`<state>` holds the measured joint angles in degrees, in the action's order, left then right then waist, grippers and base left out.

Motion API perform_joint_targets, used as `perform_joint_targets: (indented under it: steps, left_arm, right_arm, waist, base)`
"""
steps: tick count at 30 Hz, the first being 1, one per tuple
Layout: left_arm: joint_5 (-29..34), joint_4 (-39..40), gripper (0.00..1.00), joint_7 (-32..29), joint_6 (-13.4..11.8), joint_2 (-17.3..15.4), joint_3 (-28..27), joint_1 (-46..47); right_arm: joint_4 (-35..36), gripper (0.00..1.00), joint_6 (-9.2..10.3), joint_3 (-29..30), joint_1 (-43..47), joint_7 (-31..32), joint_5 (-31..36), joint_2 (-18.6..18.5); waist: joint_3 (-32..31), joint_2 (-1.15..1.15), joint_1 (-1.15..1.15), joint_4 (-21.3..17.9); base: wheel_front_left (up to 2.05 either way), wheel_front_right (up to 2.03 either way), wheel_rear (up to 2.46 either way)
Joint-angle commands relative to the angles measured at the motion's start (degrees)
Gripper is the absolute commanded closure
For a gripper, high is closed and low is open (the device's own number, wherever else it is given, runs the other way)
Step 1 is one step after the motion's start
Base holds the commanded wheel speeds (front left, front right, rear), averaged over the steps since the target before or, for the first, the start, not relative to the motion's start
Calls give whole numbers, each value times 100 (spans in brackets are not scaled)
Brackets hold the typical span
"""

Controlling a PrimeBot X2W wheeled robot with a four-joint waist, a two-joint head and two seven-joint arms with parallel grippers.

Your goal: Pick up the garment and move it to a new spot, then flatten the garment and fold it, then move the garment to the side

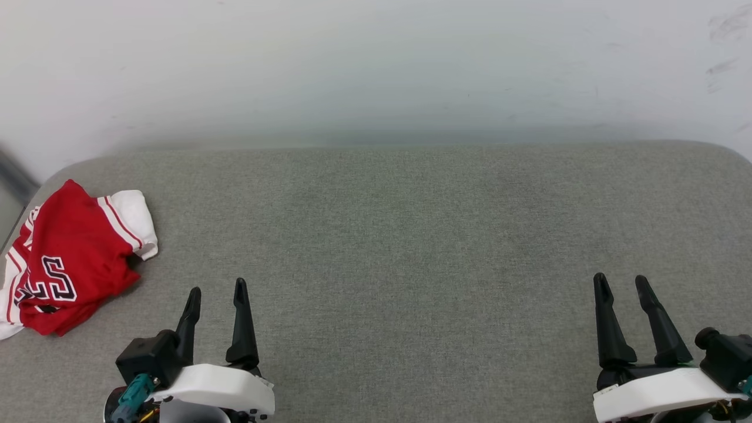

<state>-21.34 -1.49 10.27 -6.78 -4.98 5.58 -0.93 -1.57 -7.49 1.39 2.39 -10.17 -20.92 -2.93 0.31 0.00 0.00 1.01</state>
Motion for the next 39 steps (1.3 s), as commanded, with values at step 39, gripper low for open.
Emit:
perform_joint_targets:
  steps: [39]
  left_arm:
    - [1773,144,0,495,253,190,-162,-350]
  right_arm:
    - [209,0,1,143,315,-503,1343,9]
  waist:
    - [-14,0,0,50]
  base:
    - [0,0,0]
